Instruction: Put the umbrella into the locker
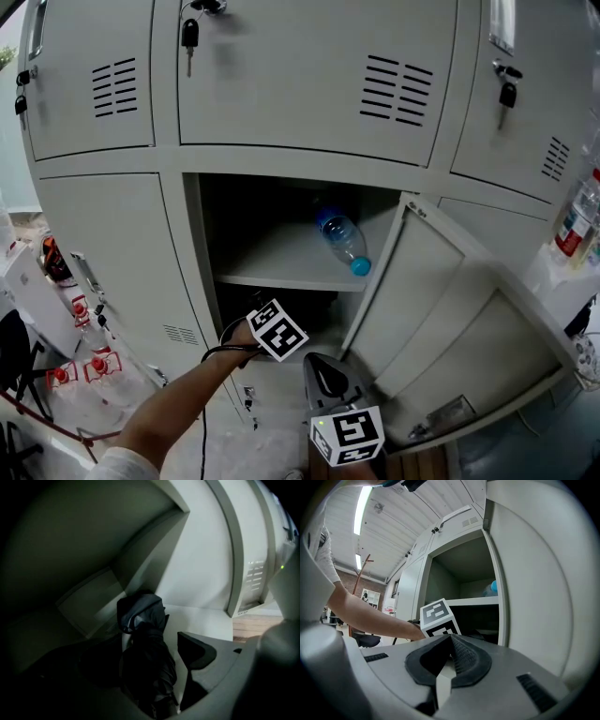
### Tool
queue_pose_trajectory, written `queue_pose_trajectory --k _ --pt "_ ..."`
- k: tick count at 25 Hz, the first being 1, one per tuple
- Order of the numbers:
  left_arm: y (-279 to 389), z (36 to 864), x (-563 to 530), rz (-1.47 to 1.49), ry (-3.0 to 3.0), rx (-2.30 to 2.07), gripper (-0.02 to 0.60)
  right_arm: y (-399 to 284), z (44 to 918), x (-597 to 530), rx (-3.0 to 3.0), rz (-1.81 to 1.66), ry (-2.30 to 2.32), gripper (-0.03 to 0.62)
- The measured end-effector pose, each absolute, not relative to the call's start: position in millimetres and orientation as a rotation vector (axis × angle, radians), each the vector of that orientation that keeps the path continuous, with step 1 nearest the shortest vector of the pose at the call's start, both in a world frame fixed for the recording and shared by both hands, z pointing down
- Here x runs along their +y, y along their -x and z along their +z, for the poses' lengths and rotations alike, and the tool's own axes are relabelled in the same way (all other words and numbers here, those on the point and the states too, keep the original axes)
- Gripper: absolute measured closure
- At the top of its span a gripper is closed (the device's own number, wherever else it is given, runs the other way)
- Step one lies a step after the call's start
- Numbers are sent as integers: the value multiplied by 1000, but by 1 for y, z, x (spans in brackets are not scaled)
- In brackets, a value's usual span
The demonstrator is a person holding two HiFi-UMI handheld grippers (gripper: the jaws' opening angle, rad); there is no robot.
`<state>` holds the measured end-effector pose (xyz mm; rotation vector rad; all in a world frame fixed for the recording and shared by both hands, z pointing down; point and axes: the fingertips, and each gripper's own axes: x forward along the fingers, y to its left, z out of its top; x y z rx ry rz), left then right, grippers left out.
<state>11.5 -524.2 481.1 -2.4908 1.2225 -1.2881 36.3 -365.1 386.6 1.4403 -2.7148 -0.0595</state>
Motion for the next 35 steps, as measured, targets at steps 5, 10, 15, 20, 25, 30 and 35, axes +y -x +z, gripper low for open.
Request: queue_pose_trajectory --k 5,10,15,20,25,30,35 --pt "-11 463 -512 -1159 2528 1246 227 -33 385 -364 -2724 -55 -1446 591" --pt "-11 446 -495 -1015 2590 1262 237 -31 381 -361 -2733 -66 -1450 591" --pt "-8 435 -478 -861 2693 1279 256 -34 377 -358 -2730 -62 -1475 591" --pt "4 417 -460 -663 2778 1367 287 -34 373 -354 -2735 -75 -1480 591" --pt "17 406 -438 -463 2878 1430 328 -36 370 -352 -2736 -78 -1489 591" --pt "28 406 -418 -338 2924 1494 328 -34 367 -351 -2745 -77 -1495 591" --pt "35 398 -402 -235 2927 1531 338 -30 366 -347 -2753 -72 -1491 591"
